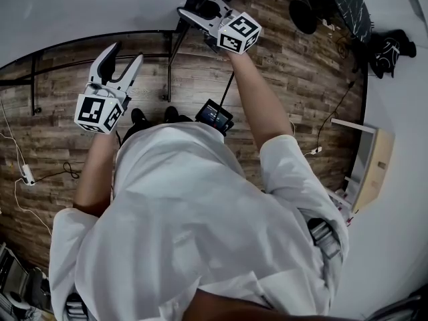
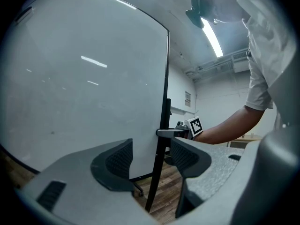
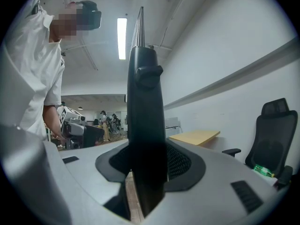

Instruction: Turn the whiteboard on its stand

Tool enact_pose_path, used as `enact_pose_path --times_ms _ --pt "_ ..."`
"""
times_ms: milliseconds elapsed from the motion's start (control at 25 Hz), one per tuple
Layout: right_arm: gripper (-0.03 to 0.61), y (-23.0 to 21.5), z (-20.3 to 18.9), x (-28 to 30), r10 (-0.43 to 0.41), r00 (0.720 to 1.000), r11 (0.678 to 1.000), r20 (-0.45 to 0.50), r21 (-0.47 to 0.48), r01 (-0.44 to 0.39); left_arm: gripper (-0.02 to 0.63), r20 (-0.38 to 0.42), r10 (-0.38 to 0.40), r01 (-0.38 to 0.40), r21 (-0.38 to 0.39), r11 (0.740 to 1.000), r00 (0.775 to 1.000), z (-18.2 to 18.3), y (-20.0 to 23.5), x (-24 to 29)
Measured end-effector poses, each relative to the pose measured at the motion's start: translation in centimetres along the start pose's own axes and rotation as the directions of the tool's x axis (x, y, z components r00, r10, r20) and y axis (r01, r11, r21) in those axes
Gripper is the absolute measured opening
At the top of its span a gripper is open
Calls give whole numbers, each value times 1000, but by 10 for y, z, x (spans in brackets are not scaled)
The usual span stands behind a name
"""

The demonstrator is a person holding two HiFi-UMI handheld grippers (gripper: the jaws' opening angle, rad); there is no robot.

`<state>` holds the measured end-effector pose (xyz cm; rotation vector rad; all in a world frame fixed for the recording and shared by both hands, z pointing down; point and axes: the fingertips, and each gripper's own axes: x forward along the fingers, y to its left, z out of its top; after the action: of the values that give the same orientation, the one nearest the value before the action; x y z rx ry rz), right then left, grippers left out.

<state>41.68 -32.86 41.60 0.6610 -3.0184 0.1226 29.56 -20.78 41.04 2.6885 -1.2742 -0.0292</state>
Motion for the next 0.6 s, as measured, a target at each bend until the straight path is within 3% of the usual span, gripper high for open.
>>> enact_pose_path --times_ms 600 --pt "183 -15 -5 -65 -45 999 999 23 21 45 261 -12 -18 18 -9 1000 1000 -13 -54 17"
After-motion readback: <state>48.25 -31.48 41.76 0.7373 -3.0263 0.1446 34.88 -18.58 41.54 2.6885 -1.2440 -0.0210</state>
